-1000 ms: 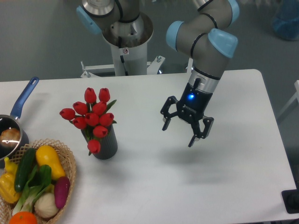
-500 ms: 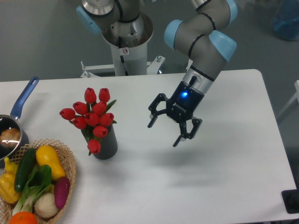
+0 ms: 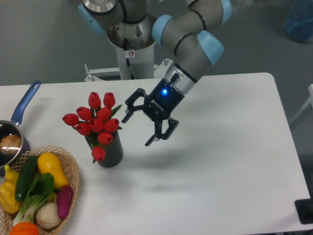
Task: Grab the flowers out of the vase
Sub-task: 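Close the gripper around the tulip stems above the vase rim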
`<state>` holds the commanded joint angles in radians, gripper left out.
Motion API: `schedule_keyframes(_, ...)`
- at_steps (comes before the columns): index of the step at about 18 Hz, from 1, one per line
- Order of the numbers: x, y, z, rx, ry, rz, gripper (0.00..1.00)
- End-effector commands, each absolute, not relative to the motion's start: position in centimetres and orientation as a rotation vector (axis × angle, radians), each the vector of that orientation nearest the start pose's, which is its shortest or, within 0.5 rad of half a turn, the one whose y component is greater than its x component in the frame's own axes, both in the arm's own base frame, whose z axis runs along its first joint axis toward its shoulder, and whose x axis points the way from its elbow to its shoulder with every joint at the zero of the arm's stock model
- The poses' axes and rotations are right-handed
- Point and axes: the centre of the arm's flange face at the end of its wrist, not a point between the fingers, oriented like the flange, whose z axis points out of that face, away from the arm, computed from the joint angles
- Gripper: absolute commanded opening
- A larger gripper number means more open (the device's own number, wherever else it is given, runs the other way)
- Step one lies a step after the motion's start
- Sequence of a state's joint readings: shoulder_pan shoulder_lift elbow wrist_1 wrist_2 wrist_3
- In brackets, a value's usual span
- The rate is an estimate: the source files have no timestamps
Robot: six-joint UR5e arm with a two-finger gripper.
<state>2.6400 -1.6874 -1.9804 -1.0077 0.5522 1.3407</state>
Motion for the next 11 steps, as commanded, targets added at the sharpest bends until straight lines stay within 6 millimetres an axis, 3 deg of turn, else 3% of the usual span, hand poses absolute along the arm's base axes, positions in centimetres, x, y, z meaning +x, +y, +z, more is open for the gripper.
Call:
schedule_keyframes(4, -31.8, 42.4, 34.7, -2.126, 0.307, -0.406, 1.0)
schedule_keyframes(11, -29.6, 44.0, 34.7, -2.129, 0.359, -0.444, 1.0)
